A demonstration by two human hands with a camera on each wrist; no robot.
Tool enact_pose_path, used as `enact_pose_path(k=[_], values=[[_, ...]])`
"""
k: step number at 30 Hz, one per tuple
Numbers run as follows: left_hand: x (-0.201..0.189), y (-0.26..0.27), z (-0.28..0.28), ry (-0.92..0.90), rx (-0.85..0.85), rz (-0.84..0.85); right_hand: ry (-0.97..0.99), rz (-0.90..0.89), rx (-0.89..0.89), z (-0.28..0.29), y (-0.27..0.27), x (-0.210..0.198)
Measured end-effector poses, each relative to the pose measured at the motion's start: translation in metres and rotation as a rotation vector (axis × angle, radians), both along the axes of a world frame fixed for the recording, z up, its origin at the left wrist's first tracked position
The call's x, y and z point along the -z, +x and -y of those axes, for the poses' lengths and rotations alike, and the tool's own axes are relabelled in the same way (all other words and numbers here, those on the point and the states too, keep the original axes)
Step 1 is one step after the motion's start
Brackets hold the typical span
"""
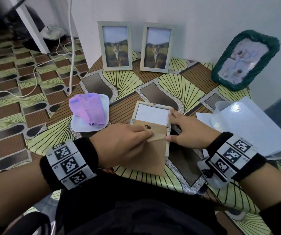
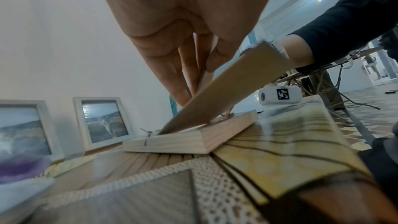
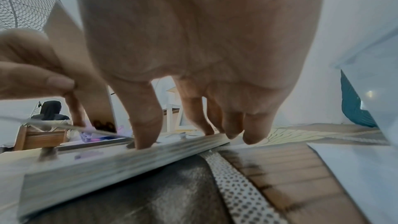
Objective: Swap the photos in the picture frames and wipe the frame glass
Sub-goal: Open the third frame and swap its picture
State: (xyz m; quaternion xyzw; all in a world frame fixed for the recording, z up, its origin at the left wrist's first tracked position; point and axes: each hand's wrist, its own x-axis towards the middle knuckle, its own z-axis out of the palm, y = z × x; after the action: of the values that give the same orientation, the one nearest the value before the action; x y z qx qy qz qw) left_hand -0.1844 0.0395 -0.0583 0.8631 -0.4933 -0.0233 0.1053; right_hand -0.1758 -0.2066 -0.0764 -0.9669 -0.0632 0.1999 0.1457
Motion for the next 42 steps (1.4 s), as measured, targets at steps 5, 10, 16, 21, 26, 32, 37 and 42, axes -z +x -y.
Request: enact_pose_path(k=[5,10,16,21,26,32,37,42], values=[[-0.018,-0.001,-0.007,-0.153,-0.069,-0.06,0.025,0.001,-0.012,0.0,-0.002,0.0],[-0.042,0.018,-0.017,-0.412,-0.134,0.033,0.048,0.018,-0.003,0.0,-0.002,-0.003],[-0.048,0.06,-0.023,-0.215,-0.311,0.08,0.085,0.053,0.003,0.001,-0.004,-0.005],[-0.031,0.089,-0.019,0.009,-0.435,0.02,0.139,0.136,-0.03,0.002,-0.009,-0.005],[-0.013,0.098,-0.02,0.141,-0.454,0.016,0.038,0.054,-0.104,-0.005,-0.007,0.004],[-0.005,0.094,-0.019,0.137,-0.402,0.026,0.018,0.055,-0.056,-0.002,-0.006,0.001],[0.0,0.091,-0.009,0.21,-0.335,0.037,0.055,0.041,0.007,0.012,-0.015,0.003],[-0.003,0.089,-0.001,0.302,-0.301,0.095,0.045,0.044,0.009,0.019,-0.018,0.002]])
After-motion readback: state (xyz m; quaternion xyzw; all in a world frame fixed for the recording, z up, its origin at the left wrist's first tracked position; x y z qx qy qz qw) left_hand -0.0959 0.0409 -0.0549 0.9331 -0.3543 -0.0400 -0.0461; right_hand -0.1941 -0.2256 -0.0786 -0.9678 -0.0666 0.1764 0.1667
